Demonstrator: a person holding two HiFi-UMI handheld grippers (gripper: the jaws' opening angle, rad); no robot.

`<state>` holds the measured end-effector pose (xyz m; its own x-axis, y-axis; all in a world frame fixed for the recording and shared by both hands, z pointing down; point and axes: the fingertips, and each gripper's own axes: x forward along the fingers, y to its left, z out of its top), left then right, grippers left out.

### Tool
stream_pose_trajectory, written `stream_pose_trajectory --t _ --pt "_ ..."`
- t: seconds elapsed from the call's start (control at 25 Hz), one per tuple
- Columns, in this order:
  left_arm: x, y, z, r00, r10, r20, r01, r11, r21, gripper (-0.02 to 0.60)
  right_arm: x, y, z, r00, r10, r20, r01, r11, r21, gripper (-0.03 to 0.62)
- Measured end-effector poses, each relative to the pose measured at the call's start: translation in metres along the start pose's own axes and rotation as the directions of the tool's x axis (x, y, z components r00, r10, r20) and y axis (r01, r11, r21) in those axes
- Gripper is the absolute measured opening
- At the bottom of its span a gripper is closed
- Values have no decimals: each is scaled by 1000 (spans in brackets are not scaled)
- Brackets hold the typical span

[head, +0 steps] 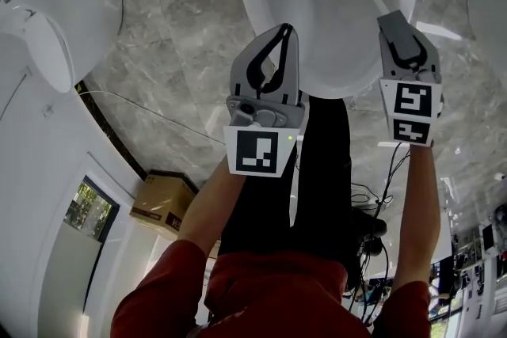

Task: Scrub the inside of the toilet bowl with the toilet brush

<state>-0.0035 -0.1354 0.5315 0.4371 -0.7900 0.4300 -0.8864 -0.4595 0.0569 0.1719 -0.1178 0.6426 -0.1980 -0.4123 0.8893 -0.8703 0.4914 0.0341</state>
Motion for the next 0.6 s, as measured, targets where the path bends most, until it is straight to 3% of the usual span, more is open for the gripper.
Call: stream_pose_trajectory --t 0.16,0.32,0.44,0.52,0.6 --pt "-2 1 -4 1000 12 0 -13 1000 -24 0 -13 25 -37 995 47 -85 -46 999 18 149" --pt "-5 0 -5 1000 15 -2 -15 1000 -26 0 -13 73 -53 987 120 -104 -111 990 91 149" --pt "-10 4 -7 1000 15 -10 -15 1000 -16 -1 -12 96 -37 989 134 -53 -125 980 152 149" --pt "-14 9 -11 1000 20 -22 -20 1000 -12 -2 -12 106 -10 983 178 31 -181 960 212 149" --pt "-17 12 -13 999 31 -26 -31 999 -14 0 -9 112 23 975 190 111 -208 962 178 149"
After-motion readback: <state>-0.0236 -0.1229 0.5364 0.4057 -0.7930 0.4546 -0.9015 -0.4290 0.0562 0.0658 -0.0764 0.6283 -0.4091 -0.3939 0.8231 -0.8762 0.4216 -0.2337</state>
